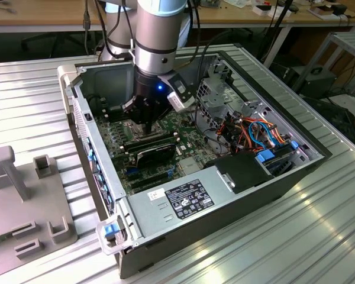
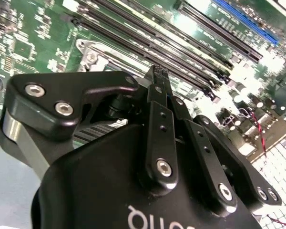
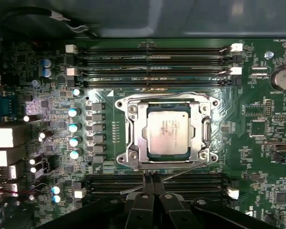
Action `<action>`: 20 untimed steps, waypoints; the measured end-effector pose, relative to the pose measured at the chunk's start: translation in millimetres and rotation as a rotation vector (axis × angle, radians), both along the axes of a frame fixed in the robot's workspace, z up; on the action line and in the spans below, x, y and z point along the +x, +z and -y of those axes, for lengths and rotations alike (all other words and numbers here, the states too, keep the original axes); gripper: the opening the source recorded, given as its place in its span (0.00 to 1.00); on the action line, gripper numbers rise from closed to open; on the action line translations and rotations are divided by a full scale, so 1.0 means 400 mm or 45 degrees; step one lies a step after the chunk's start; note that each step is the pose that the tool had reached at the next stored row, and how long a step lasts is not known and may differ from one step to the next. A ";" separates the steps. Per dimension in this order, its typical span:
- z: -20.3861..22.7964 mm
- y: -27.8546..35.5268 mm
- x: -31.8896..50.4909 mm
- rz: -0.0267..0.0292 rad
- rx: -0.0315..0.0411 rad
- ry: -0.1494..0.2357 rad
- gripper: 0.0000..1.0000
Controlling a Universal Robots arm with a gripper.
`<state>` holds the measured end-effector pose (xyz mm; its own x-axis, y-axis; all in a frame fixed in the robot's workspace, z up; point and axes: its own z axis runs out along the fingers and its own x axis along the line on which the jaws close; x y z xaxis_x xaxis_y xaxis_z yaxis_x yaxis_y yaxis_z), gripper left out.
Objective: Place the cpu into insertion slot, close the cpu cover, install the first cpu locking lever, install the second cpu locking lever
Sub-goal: 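Install the second cpu locking lever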
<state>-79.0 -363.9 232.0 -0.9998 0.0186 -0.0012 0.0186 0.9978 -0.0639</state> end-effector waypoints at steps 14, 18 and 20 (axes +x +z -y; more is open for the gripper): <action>0.000 -0.012 -0.019 -0.0001 0.0002 0.000 0.11; 0.000 -0.013 -0.027 0.0000 0.0014 0.000 0.11; 0.000 -0.014 -0.037 0.0002 0.0013 0.000 0.11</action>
<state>-93.8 -363.9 226.3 -0.9998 0.0186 -0.0013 0.0186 0.9979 -0.0628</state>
